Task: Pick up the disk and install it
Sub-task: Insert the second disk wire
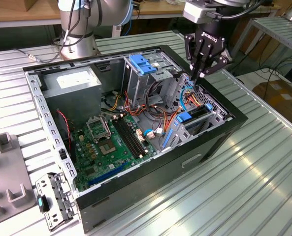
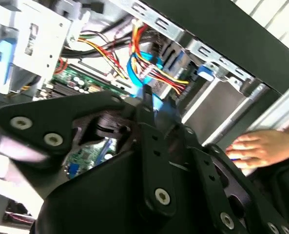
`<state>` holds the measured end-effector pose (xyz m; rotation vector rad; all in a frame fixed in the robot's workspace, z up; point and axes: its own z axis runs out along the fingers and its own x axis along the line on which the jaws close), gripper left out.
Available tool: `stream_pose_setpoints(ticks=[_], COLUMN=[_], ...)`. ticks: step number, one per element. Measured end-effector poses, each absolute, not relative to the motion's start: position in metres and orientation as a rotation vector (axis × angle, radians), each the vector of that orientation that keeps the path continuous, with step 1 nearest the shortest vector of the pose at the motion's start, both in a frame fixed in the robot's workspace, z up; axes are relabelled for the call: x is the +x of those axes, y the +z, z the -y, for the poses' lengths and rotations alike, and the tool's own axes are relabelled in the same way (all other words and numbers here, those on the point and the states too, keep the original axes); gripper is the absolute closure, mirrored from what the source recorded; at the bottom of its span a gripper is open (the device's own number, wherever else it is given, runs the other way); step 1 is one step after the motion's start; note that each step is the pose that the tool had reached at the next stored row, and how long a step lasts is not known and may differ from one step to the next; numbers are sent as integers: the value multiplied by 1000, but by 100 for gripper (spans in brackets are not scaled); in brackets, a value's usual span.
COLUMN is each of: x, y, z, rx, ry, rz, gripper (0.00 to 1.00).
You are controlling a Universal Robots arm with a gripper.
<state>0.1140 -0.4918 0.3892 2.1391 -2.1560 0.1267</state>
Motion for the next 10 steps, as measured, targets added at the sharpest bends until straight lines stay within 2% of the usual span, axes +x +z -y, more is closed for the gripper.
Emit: stream_pose_setpoints(ticks=[1, 2, 10], x=[114, 114, 114], y=[389, 388, 382], z=[492, 491, 488], rx=[2130, 2124, 2095], ry=[145, 156, 211], rz=[2147, 2141, 2112], gripper=[71, 64, 64])
